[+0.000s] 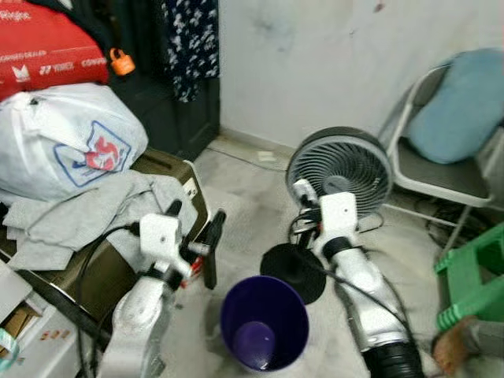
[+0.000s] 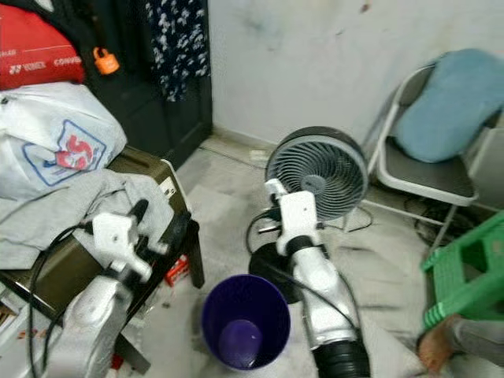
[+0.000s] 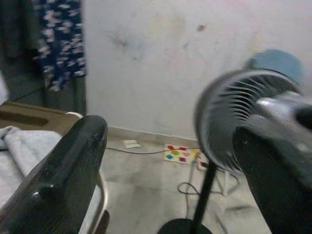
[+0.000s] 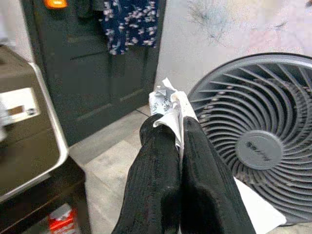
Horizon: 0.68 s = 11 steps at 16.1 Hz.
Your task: Clean up the room
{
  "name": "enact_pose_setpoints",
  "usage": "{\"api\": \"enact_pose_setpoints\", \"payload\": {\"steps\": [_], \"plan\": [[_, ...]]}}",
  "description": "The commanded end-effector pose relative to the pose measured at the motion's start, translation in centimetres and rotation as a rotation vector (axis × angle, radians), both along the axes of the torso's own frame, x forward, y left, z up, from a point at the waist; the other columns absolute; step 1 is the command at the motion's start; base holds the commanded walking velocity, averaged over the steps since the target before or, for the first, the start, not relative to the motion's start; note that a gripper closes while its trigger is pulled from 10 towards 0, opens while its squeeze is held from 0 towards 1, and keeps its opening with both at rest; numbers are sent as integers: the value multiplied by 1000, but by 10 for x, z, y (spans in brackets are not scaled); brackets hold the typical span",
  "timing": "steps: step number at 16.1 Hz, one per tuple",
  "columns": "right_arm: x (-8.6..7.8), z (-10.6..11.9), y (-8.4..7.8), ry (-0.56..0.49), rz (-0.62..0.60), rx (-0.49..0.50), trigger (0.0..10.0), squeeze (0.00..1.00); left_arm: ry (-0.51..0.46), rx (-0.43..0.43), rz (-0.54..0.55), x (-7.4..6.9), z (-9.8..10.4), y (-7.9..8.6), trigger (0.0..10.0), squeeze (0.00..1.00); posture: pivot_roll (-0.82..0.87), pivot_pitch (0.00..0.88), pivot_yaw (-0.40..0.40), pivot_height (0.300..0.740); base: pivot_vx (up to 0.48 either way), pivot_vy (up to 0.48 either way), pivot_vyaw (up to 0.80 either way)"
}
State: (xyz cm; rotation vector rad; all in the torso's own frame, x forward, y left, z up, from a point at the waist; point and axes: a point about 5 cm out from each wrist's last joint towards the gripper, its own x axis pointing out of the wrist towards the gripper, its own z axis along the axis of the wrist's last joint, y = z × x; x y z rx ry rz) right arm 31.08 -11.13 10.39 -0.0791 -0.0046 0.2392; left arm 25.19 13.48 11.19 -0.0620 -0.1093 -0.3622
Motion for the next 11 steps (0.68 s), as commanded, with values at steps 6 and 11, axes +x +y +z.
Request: {"api": "enact_pose_setpoints", "payload": {"steps": [6, 11], "plan": [[-8, -35, -9, 219, -180, 34, 10000, 0, 154, 179, -326, -33, -25, 31, 10000, 0, 82, 124, -34, 740, 0, 0, 0], [1, -40, -10, 254, -198, -17, 10000, 0, 196, 198, -413, -55, -18, 33, 10000, 0, 108, 206, 10, 740, 0, 0, 0]]}}
